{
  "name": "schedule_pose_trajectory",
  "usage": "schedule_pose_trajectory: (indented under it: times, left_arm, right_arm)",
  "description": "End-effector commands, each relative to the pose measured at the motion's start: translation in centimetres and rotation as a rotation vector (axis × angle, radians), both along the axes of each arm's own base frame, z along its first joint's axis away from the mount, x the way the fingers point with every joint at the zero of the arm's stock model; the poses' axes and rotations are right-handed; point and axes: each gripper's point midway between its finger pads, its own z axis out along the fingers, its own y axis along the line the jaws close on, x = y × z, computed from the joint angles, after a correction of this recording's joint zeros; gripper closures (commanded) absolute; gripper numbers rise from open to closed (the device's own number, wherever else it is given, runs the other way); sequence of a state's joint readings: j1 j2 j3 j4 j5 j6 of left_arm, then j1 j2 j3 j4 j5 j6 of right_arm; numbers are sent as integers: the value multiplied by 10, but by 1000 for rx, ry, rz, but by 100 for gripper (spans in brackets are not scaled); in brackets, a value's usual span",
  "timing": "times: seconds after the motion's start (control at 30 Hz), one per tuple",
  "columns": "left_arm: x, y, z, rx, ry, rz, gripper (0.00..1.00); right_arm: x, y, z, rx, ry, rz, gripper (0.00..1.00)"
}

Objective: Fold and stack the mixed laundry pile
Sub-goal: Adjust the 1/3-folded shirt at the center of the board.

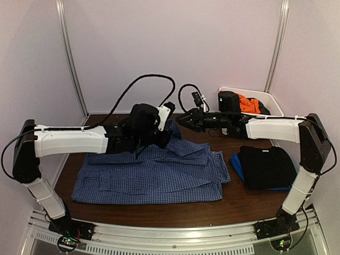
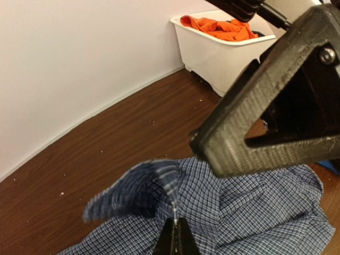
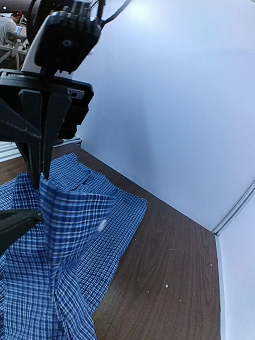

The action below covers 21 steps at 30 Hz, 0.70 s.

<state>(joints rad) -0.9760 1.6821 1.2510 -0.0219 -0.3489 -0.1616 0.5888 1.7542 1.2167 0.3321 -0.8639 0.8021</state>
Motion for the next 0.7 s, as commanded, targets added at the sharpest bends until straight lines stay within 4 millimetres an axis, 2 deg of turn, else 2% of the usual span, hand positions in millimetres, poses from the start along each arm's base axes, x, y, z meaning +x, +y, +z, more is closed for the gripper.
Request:
schedule_pose_trajectory:
  times: [0.0,0.2,0.3,0.37,0.5,0.67]
  left_arm:
    - [-19,10,39,-288,151,54,100]
    - [-53,20,52,-631,413,90,100]
    - [-68,24,51,-709,519,149,100]
    - [-78,28,55,-727,535,206,100]
    - [-106,18,62,-755,566,237,100]
    - [-138,-1,50,-834,685,250,100]
  right_arm:
    - [-9,-10,33,-30,-141,-4,53]
    - [3,-39,35,-162,-241,-101,46]
    - [16,-56,26,-227,-263,-157,46]
    - [24,-64,13,-279,-262,-176,46]
    - [29,-64,-4,-327,-264,-151,47]
    - [18,-52,-12,-305,-251,-75,53]
